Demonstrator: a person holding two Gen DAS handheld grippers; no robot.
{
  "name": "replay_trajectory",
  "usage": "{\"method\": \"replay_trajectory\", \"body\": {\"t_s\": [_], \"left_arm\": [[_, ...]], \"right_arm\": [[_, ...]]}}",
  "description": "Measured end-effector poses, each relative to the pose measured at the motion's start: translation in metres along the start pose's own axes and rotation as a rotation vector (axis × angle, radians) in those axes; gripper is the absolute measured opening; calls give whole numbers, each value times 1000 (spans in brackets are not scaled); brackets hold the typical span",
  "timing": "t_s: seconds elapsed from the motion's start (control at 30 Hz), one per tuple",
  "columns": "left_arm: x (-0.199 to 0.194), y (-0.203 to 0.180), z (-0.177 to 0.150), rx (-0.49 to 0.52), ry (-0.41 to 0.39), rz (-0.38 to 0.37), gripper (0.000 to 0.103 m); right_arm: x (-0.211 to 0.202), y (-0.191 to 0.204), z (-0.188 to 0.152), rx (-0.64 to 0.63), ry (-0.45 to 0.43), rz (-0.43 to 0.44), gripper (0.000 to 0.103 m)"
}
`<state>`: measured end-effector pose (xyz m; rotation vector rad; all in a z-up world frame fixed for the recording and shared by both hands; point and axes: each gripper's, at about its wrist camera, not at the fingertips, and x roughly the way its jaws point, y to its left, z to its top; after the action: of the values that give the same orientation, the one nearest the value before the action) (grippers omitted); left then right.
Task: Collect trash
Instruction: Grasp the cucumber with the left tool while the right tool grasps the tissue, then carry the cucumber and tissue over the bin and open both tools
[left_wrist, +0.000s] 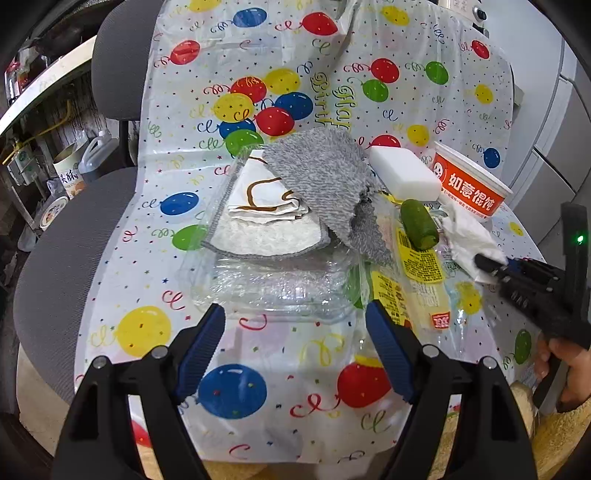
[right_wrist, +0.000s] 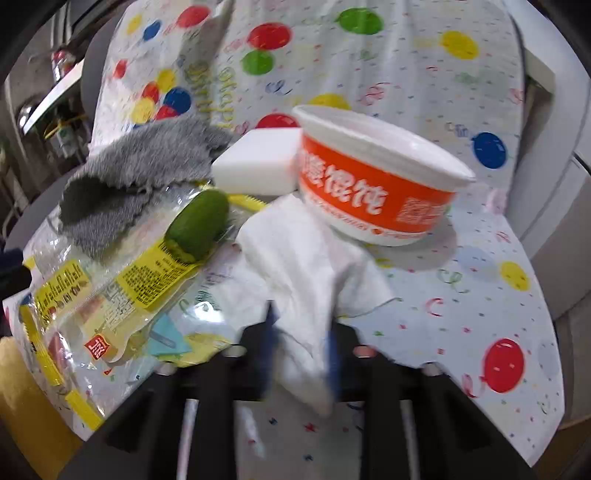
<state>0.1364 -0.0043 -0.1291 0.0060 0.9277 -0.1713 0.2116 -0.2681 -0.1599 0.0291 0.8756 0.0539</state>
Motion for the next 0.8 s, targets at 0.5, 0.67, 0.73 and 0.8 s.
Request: {"method": "replay_trajectory", "body": {"t_s": [0.5, 0.67, 0.73, 0.8], "left_arm": [[12, -95, 28, 141, -37, -133, 56], [54, -127, 49, 141, 17, -95, 51], [68, -133, 56, 131, 32, -72, 51], [79, -136, 60, 132, 41, -48, 49]], "right_arm": [[-100, -45, -21, 151, -179, -60, 4], [-109, -54, -27, 180, -210, -48, 4], [-110, -57, -29, 188, -217, -42, 4], [-109, -59, -31, 184, -218, -50, 4]]}}
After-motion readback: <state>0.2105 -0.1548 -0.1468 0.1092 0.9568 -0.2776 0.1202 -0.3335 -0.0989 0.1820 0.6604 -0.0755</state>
